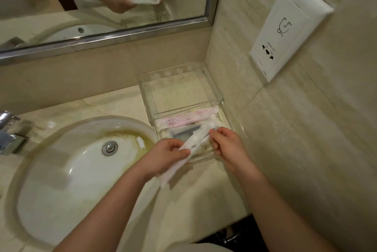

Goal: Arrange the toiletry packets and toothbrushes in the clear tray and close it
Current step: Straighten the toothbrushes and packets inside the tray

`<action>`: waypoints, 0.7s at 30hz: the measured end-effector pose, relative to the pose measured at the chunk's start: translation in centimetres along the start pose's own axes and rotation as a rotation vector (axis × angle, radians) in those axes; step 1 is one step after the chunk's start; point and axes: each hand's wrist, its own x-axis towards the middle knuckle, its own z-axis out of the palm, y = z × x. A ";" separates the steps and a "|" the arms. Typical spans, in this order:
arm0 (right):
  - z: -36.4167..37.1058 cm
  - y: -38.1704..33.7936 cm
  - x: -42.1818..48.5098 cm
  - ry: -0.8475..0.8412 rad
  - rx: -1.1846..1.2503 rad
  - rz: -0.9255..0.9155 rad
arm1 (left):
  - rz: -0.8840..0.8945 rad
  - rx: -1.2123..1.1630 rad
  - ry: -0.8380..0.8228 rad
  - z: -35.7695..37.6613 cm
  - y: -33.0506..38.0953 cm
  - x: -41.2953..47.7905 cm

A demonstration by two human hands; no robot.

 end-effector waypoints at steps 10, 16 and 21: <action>-0.9 0.0 3.7 0.231 -0.044 0.125 | -0.104 -0.281 0.395 -3.7 -1.4 3.2; -1.2 -0.4 5.7 0.312 -0.219 0.100 | -0.064 -0.254 0.531 -2.9 -1.1 4.4; -1.2 -0.2 6.1 0.325 -0.271 0.098 | -0.055 -0.213 0.607 -2.8 -2.0 4.7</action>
